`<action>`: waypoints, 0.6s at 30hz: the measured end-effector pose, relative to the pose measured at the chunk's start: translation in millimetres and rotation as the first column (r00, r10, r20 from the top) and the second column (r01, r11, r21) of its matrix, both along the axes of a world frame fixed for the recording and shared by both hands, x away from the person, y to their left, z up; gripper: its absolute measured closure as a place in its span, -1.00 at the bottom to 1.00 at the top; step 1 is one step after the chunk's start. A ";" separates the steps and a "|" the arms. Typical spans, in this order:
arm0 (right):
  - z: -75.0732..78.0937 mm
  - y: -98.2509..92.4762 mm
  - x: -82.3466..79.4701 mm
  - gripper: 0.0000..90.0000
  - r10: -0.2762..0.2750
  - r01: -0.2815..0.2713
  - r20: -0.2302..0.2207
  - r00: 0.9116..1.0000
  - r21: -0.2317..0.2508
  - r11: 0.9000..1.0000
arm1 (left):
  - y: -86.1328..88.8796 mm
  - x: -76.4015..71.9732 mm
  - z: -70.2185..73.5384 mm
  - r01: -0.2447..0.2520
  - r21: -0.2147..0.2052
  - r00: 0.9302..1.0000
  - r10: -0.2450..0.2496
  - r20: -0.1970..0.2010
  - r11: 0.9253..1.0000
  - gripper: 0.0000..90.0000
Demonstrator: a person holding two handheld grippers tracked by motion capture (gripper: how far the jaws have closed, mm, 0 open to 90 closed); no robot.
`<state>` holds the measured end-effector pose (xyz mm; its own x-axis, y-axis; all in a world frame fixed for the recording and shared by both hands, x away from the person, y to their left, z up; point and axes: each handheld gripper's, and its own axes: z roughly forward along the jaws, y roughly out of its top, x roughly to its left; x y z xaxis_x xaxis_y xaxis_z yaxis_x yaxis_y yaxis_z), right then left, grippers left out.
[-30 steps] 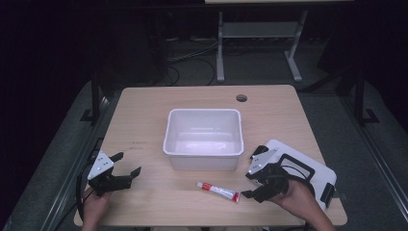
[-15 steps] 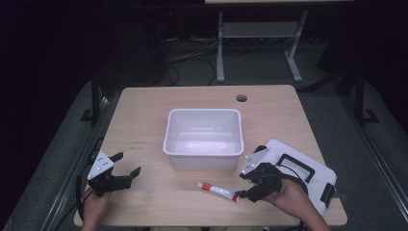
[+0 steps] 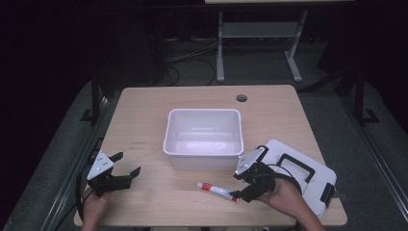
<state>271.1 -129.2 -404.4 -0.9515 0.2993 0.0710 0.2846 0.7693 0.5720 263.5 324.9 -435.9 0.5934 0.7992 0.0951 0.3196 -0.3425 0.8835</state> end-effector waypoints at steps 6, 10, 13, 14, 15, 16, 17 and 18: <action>-2.2 6.6 1.2 -0.18 0.014 -0.014 -0.007 1.000 0.000 1.000 | 0.4 -0.2 0.1 -0.003 -0.001 1.000 0.003 0.001 1.000 -0.69; -4.8 12.4 2.4 -0.18 0.024 -0.024 -0.015 1.000 0.006 1.000 | 0.5 0.0 -0.1 0.000 0.000 1.000 0.000 0.000 1.000 -0.69; -6.2 15.3 3.1 -0.18 0.030 -0.030 -0.018 0.999 0.005 1.000 | 0.6 -0.1 0.1 0.000 -0.001 1.000 0.000 0.000 1.000 -0.69; -6.8 16.7 3.4 -0.18 0.034 -0.034 -0.018 0.999 0.007 0.999 | 0.7 -0.3 0.2 -0.002 -0.003 1.000 0.002 0.001 1.000 -0.69; -6.8 16.7 3.4 -0.18 0.034 -0.034 -0.018 0.999 0.007 0.999 | 0.7 -0.3 0.2 -0.002 -0.003 1.000 0.002 0.001 1.000 -0.69; -7.1 17.5 3.4 -0.18 0.034 -0.034 -0.019 0.999 0.006 0.999 | 0.8 -0.4 0.2 -0.002 -0.003 1.000 0.002 0.001 1.000 -0.69; -8.3 20.1 3.7 -0.17 0.040 -0.039 -0.023 0.999 0.005 0.999 | 0.9 -0.3 0.2 -0.001 -0.003 1.000 0.001 0.000 1.000 -0.69; -8.7 20.6 3.9 -0.17 0.042 -0.042 -0.023 0.999 0.004 0.999 | 0.8 -0.3 0.3 -0.002 -0.003 1.000 0.002 0.000 1.000 -0.69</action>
<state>275.0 -108.6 -413.1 -0.9613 0.2590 0.0937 0.2653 0.7789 0.5682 263.2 325.7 -435.6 0.5922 0.8004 0.0930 0.3197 -0.3394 0.8846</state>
